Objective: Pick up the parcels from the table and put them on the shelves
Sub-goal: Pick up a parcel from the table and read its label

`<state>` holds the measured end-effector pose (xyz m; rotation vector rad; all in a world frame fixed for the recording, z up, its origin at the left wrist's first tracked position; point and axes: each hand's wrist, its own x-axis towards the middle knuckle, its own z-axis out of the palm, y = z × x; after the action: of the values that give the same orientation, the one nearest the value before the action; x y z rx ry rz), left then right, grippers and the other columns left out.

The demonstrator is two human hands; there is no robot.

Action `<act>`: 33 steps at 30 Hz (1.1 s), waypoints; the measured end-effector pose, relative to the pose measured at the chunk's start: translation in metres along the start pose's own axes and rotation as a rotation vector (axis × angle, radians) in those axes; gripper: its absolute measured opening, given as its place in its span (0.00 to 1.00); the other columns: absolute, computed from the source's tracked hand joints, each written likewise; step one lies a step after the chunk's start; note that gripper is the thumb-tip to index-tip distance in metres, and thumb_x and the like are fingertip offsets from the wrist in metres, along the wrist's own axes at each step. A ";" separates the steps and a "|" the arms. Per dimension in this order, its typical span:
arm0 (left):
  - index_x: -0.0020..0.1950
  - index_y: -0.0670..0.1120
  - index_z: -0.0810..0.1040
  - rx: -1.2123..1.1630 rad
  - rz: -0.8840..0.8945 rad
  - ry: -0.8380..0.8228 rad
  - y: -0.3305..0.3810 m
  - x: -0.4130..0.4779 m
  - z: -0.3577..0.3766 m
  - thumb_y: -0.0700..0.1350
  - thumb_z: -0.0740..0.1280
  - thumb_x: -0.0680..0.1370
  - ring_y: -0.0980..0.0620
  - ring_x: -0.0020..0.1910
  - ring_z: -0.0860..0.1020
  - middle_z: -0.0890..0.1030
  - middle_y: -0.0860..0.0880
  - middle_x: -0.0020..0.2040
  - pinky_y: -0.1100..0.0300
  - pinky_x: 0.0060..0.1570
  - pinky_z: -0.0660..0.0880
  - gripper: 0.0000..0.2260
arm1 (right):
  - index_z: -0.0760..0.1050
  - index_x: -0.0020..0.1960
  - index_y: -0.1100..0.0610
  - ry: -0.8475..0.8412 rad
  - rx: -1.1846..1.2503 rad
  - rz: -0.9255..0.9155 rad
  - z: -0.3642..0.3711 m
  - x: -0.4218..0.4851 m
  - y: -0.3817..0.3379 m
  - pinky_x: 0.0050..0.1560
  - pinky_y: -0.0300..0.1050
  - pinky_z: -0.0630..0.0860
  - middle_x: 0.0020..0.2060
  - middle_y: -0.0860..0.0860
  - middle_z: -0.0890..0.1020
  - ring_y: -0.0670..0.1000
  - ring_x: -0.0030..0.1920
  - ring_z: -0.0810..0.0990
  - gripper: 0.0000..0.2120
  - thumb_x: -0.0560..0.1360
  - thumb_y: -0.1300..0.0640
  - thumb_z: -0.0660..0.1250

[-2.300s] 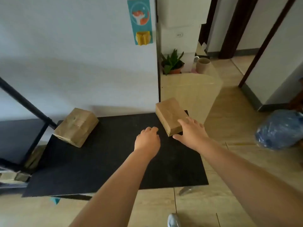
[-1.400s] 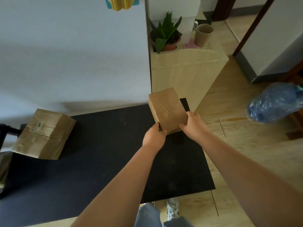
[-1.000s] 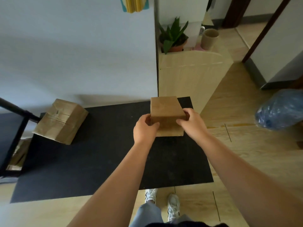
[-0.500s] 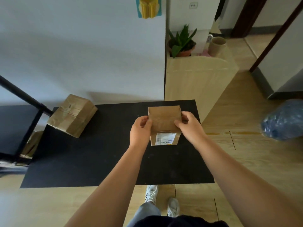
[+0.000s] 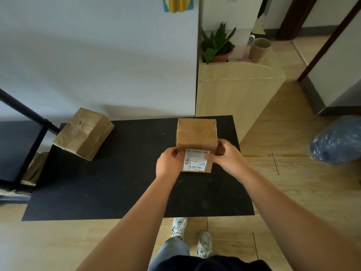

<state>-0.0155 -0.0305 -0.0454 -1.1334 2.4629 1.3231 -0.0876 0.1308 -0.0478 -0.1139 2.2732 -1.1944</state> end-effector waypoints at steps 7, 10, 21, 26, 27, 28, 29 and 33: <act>0.67 0.46 0.77 -0.075 -0.060 0.080 -0.003 0.010 -0.003 0.50 0.63 0.82 0.52 0.51 0.79 0.82 0.49 0.58 0.57 0.48 0.76 0.15 | 0.70 0.73 0.55 0.051 -0.055 -0.037 0.008 0.005 -0.006 0.59 0.47 0.75 0.64 0.52 0.80 0.53 0.64 0.78 0.24 0.78 0.57 0.68; 0.67 0.46 0.76 -0.091 -0.126 0.053 -0.015 0.014 0.003 0.47 0.64 0.81 0.51 0.50 0.81 0.81 0.51 0.52 0.53 0.50 0.80 0.15 | 0.66 0.75 0.52 -0.014 -0.094 -0.007 0.018 0.010 -0.001 0.61 0.51 0.76 0.68 0.51 0.77 0.53 0.66 0.76 0.27 0.78 0.58 0.68; 0.73 0.50 0.68 0.195 0.098 0.070 -0.031 0.014 0.012 0.44 0.68 0.79 0.49 0.62 0.77 0.71 0.47 0.70 0.57 0.50 0.78 0.23 | 0.55 0.79 0.55 -0.074 -0.430 0.339 0.028 0.005 0.022 0.50 0.51 0.82 0.70 0.57 0.72 0.57 0.59 0.81 0.44 0.72 0.42 0.72; 0.76 0.50 0.65 0.456 0.286 0.081 -0.024 0.017 0.006 0.43 0.67 0.79 0.47 0.74 0.65 0.65 0.48 0.76 0.51 0.66 0.72 0.25 | 0.64 0.74 0.54 -0.021 -0.356 0.211 0.033 0.009 0.022 0.46 0.46 0.82 0.64 0.54 0.77 0.53 0.53 0.83 0.32 0.74 0.50 0.72; 0.75 0.50 0.66 0.489 0.323 0.068 -0.022 0.018 0.005 0.42 0.67 0.79 0.47 0.74 0.64 0.65 0.48 0.76 0.50 0.69 0.71 0.25 | 0.64 0.75 0.53 0.008 -0.382 0.191 0.034 0.010 0.019 0.46 0.44 0.80 0.65 0.54 0.76 0.54 0.56 0.81 0.32 0.74 0.51 0.72; 0.75 0.50 0.67 0.514 0.357 0.052 -0.020 0.018 0.005 0.42 0.67 0.78 0.46 0.74 0.65 0.66 0.48 0.75 0.49 0.70 0.70 0.25 | 0.64 0.75 0.53 0.026 -0.406 0.173 0.034 0.012 0.016 0.44 0.42 0.77 0.66 0.55 0.74 0.53 0.56 0.80 0.32 0.75 0.52 0.72; 0.75 0.50 0.66 0.538 0.382 0.034 -0.019 0.019 0.006 0.41 0.67 0.78 0.46 0.74 0.65 0.66 0.49 0.75 0.49 0.71 0.68 0.26 | 0.64 0.75 0.52 0.036 -0.427 0.155 0.034 0.013 0.012 0.42 0.41 0.75 0.66 0.55 0.72 0.52 0.55 0.80 0.31 0.75 0.54 0.72; 0.77 0.52 0.64 0.702 0.461 -0.030 -0.018 0.028 0.008 0.43 0.70 0.76 0.46 0.77 0.60 0.63 0.50 0.78 0.47 0.75 0.61 0.30 | 0.66 0.74 0.49 0.062 -0.478 0.068 0.031 0.022 0.003 0.36 0.39 0.73 0.66 0.54 0.70 0.48 0.45 0.75 0.29 0.76 0.59 0.71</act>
<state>-0.0250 -0.0455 -0.0745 -0.3916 2.8880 0.4189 -0.0898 0.1026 -0.0736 -0.1787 2.5538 -0.6090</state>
